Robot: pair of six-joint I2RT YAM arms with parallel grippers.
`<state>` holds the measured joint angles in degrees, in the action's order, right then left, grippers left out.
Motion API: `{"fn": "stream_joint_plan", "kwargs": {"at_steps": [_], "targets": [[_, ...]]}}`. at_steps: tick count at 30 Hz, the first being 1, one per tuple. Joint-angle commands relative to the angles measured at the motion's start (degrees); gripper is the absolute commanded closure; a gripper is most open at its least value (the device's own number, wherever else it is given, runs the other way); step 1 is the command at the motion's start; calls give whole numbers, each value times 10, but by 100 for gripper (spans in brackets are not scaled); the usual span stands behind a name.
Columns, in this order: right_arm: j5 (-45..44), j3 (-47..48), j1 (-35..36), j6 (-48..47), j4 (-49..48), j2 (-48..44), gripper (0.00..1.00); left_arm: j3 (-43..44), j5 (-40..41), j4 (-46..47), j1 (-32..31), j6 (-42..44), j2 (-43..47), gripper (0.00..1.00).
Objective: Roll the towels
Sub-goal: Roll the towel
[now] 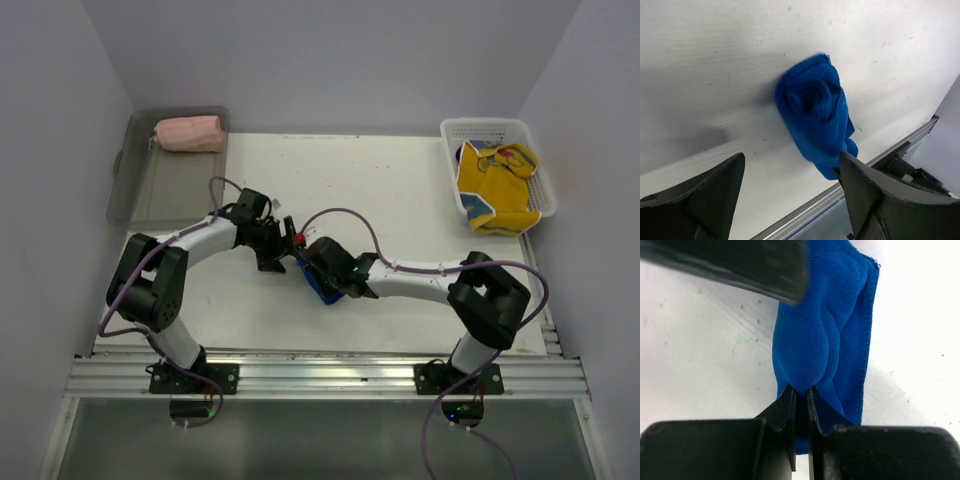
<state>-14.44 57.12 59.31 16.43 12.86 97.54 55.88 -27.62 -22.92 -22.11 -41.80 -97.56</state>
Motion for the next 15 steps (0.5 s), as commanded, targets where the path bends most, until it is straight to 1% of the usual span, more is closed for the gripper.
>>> {"fn": "stream_joint_plan", "kwargs": {"at_steps": [1,2,3,6,7,12,13,14,15], "targets": [[142,-18,-42,61,-66,-34,96,30,3,-24,22,17,47,20],[164,-22,-59,70,-72,-33,96,33,2,-30,24,21,50,19],[205,-25,-67,89,-79,-33,96,33,0,-30,24,21,53,18],[259,-48,-99,137,-125,-36,96,19,-19,-19,24,19,57,18],[290,-53,-108,149,-154,-36,96,13,-25,-14,23,19,57,18],[374,-84,-156,226,-217,-29,96,-22,-49,20,20,12,64,18],[388,-90,-164,238,-243,-26,96,-24,-59,24,18,12,62,18],[426,-101,-180,253,-259,-17,96,-24,-63,24,16,18,59,18],[445,-108,-189,286,-278,-10,95,-22,-67,21,13,21,51,18]]}}
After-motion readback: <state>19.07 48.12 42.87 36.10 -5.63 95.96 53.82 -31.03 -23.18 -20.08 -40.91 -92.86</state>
